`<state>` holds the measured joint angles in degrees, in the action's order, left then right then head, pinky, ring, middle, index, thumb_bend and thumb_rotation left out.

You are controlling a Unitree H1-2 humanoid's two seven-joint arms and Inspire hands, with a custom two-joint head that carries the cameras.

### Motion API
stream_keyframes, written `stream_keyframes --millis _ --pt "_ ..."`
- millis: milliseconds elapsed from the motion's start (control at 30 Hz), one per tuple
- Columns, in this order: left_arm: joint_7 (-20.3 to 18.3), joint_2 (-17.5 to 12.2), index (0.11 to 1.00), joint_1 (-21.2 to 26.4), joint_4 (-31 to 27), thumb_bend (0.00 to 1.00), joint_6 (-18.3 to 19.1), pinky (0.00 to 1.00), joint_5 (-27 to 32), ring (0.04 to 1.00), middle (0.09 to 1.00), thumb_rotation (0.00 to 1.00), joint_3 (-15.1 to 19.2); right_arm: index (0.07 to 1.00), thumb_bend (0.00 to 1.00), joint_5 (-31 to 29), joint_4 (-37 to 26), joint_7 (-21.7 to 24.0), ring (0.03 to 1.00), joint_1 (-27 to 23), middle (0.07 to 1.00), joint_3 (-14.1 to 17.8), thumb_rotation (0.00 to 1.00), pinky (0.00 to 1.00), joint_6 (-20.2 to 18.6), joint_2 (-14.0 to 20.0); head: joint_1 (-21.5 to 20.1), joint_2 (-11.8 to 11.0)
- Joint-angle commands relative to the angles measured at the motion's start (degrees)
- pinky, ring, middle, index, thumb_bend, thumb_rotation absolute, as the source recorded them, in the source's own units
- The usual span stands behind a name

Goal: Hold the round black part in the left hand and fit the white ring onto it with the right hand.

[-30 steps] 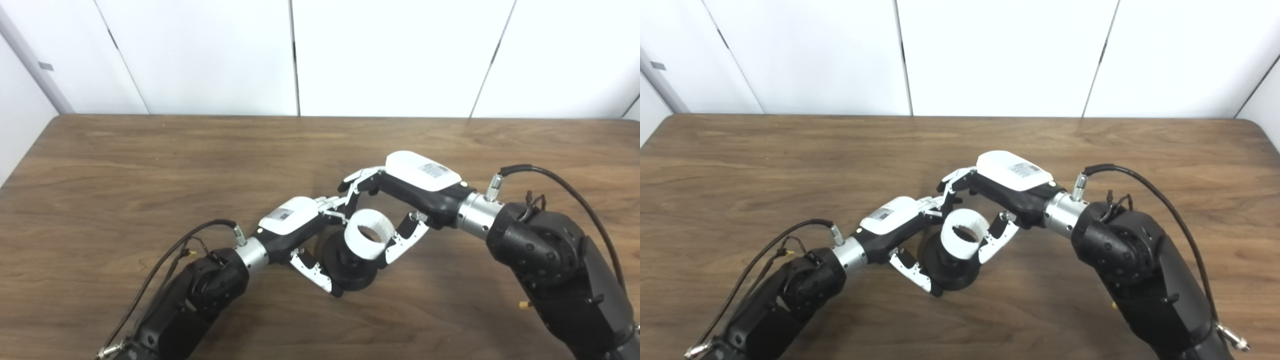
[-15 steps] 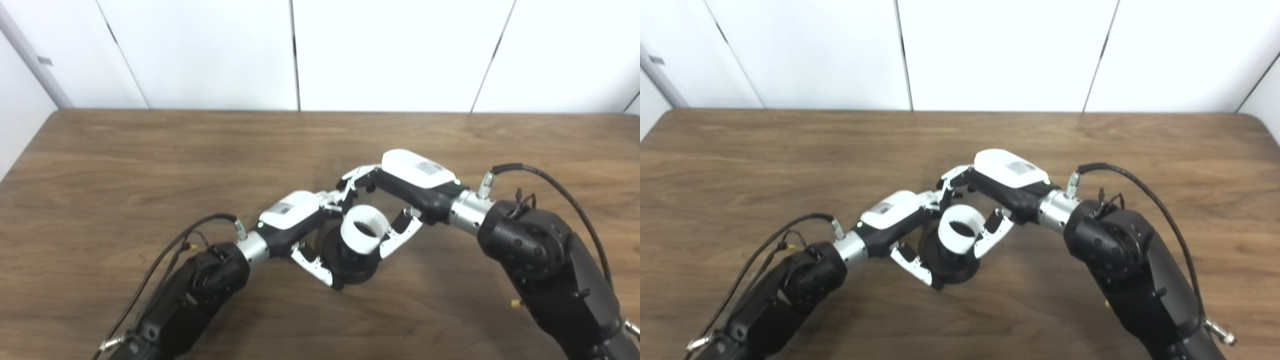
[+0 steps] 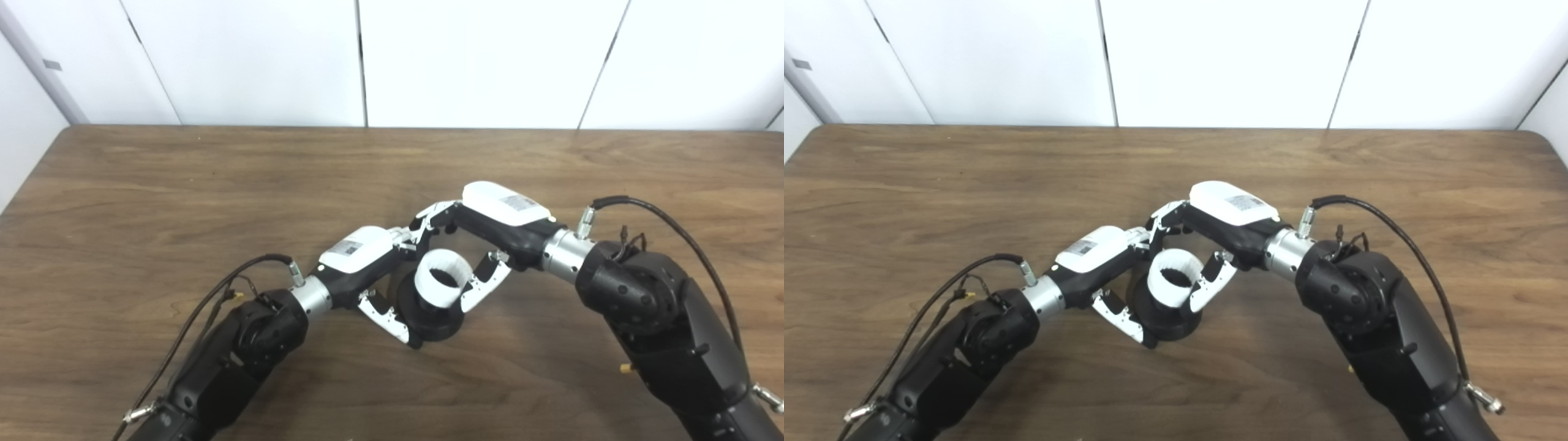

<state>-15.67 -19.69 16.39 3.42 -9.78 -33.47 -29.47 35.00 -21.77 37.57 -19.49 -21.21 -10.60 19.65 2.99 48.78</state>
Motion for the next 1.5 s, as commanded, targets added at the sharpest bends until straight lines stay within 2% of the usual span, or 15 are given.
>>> stream_keyframes --millis 0,267,600,900,1000,1067,1100,1233,1467 --pt "-3.35 -0.24 0.488 -0.97 0.98 0.52 1.33 0.95 -2.42 0.976 0.984 0.08 -1.89 0.482 0.52 -0.04 -0.94 -1.21 0.789 -1.65 0.795 -0.14 0.14 0.68 1.17 -0.43 0.01 0.01" --pt "-2.84 -0.19 0.488 -1.0 1.17 0.52 0.83 0.97 -2.41 0.987 0.981 0.08 -1.8 0.482 0.52 0.41 0.02 -1.38 0.794 -1.5 0.798 -1.11 0.14 0.67 1.13 -1.06 0.32 0.19" --pt "-2.95 -0.13 0.488 -0.89 1.15 0.52 0.92 0.95 -2.45 0.976 0.973 0.08 -1.86 0.481 0.52 1.11 2.03 -3.1 0.785 -0.79 0.789 -2.67 0.14 0.66 2.16 -2.3 0.39 0.5" --pt "-3.21 -0.05 0.488 -0.99 0.7 0.52 1.43 0.95 -2.41 0.976 0.972 0.08 -1.83 0.485 0.52 2.05 2.69 -3.08 0.786 -0.52 0.791 -3.73 0.14 0.67 2.76 -1.02 0.27 0.55" --pt "-3.27 -0.08 0.488 -1.01 0.62 0.52 1.49 0.95 -2.29 0.973 0.974 0.08 -1.77 0.684 0.74 2.57 2.44 -0.99 0.805 -0.95 0.844 -4.19 0.17 0.68 1.54 0.22 0.27 0.56" --pt "-3.21 -0.12 0.488 -1.04 0.48 0.52 1.56 0.95 -2.41 0.97 0.979 0.08 -1.75 0.806 0.82 2.31 2.06 0.08 0.819 -1.22 0.879 -4.06 0.21 0.68 0.78 0.75 0.22 0.63" --pt "-3.21 -0.14 0.488 -1.07 0.39 0.52 1.65 0.95 -2.45 0.969 0.979 0.08 -1.73 0.834 0.84 2.28 1.78 0.6 0.823 -1.31 0.887 -3.94 0.21 0.68 0.25 0.9 0.13 0.65" --pt "-3.27 -0.18 0.487 -1.14 0.52 0.52 1.66 0.95 -2.23 0.966 0.979 0.08 -1.69 0.902 0.88 2.56 0.72 2.07 0.835 -1.63 0.902 -3.58 0.22 0.69 -1.58 1.21 0.03 0.71" --pt "-3.52 -0.25 0.487 -1.26 0.37 0.52 1.91 0.93 -2.16 0.97 0.983 0.08 -1.73 0.948 0.92 2.28 -0.54 4.84 0.851 -2.68 0.918 -3.01 0.27 0.71 -4.01 1.78 -0.1 0.79"
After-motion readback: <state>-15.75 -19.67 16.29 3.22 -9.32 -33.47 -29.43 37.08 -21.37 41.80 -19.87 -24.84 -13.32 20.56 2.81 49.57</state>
